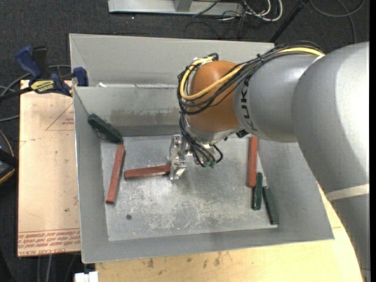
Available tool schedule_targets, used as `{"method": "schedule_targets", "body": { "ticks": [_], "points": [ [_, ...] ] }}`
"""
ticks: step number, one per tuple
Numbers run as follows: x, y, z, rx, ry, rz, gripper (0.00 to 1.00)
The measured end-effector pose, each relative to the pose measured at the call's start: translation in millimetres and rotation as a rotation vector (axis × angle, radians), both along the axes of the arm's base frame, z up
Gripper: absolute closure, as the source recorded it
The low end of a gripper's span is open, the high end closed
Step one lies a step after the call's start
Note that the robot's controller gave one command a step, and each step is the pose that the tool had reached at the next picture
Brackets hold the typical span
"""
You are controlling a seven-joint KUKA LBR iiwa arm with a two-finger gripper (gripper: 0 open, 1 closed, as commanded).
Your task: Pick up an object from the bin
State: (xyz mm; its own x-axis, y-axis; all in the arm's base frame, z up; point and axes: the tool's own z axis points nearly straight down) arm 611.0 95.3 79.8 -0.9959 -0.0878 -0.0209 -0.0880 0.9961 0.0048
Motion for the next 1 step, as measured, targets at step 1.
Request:
{"method": "schedule_targets", "body": {
  "ticks": [1],
  "points": [
    [0.3, -9.4, 184.7, -0.008, 0.018, 0.248, 1.0]
  ]
}}
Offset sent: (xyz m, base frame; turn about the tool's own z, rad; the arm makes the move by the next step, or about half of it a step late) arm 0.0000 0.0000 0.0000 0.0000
